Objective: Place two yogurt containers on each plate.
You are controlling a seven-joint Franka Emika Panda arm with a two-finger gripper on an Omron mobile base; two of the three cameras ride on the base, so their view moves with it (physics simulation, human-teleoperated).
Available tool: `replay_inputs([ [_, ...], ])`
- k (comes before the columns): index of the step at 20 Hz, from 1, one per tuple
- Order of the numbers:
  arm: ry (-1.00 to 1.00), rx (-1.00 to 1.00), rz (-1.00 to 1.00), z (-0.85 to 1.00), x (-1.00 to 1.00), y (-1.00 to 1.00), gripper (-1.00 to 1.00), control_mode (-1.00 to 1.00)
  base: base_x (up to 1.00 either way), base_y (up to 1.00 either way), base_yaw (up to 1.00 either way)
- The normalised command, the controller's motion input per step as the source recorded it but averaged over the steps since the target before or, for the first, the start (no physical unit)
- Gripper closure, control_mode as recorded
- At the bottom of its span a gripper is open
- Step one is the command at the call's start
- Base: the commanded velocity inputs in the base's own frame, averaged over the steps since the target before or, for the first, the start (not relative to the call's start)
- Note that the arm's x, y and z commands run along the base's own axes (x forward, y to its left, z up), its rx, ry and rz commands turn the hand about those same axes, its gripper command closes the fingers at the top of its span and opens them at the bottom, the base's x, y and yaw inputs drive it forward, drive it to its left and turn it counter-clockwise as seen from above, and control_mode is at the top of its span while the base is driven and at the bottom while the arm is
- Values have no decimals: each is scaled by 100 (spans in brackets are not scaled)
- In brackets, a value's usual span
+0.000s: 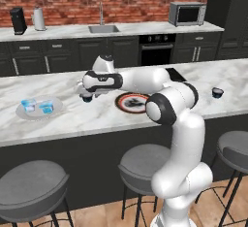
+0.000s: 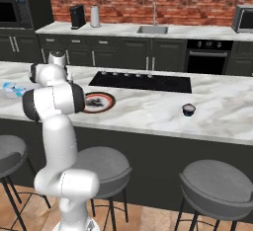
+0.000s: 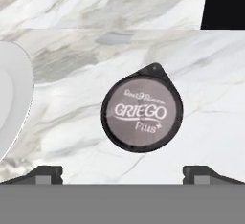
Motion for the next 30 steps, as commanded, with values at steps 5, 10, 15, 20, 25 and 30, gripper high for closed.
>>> replay_inputs([
  [5, 0, 0, -5, -13, 18, 0, -100, -100, 0, 0, 0],
  [10, 0, 0, -5, -12, 15, 1, -100, -100, 0, 0, 0],
  [15, 0, 0, -4, -3, 2, 7, -100, -100, 0, 0, 0],
  [20, 1, 0, -5, 0, 0, 10, -100, -100, 0, 0, 0],
  [25, 0, 0, -3, -4, 5, 7, -100, -100, 0, 0, 0],
  [30, 0, 0, 0, -8, 10, 0, -100, -100, 0, 0, 0],
])
